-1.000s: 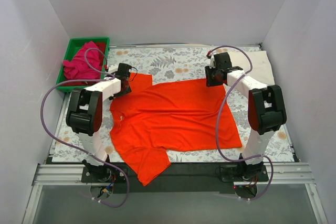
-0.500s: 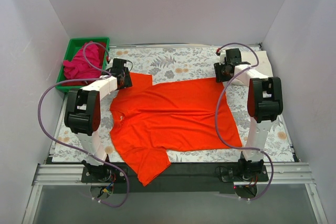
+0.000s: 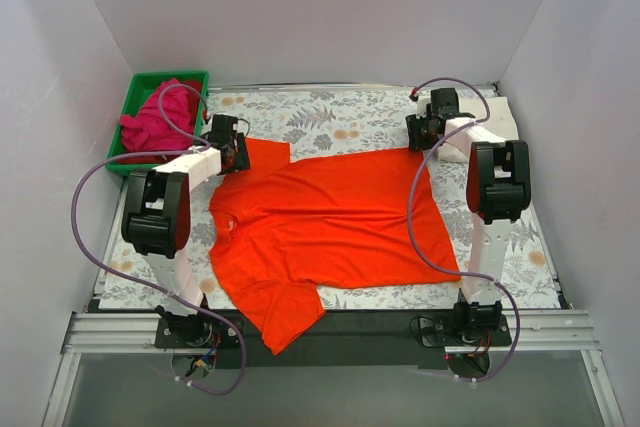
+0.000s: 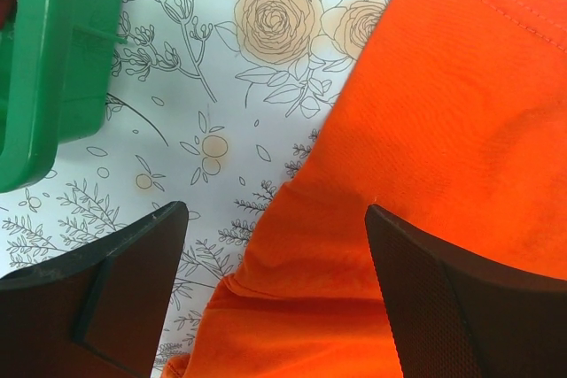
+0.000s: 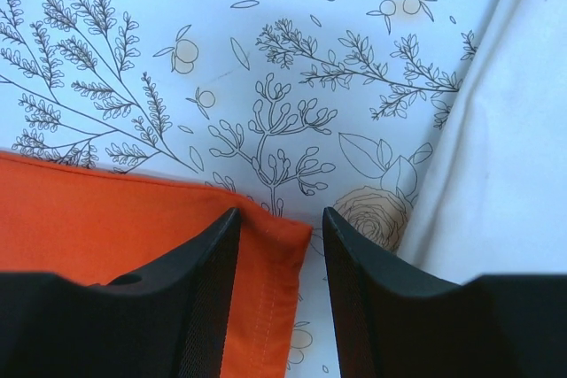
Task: Fold and stack the t-shirts
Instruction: Flatten the tshirt out
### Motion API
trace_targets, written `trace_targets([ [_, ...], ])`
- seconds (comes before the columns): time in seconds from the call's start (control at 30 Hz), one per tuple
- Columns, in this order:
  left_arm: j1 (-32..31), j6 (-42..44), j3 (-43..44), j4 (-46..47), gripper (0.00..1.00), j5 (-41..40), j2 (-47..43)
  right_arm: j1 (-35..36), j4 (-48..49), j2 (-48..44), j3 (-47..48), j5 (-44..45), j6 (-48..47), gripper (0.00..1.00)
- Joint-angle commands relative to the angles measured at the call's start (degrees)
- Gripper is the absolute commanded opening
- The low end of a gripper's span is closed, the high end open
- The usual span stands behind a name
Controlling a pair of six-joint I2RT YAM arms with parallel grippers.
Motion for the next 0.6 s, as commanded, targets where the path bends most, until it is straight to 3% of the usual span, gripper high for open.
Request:
trace_targets([
  [0.0, 0.88, 1.09, -0.44, 0.93, 0.76, 0.34, -2.08, -0.88, 0.28, 2.26, 2.27, -3.31, -1.11, 0.42],
  [0.2, 2.81, 1.62, -1.23, 1.46, 0.76, 2.44, -2.87, -1.24, -0.25, 3.15, 1.92, -5.60, -1.82, 0.33],
  [0.3, 3.26, 1.97, -1.50, 1.37, 0.76, 4.11, -2.35, -1.24, -0.34, 3.41, 2.53, -5.78, -1.91, 0.11],
  [0.37, 3.35, 2.23, -1.67, 1.37, 0.75, 4.82, -2.08, -1.24, -0.60, 3.76, 3.32, -5.69, -1.91, 0.03],
  [0.57, 3.61, 1.62, 2.00, 1.11, 0.65, 8.86, 2.74, -1.24, -0.95, 4.82, 5.34, -4.99, -1.29, 0.01],
])
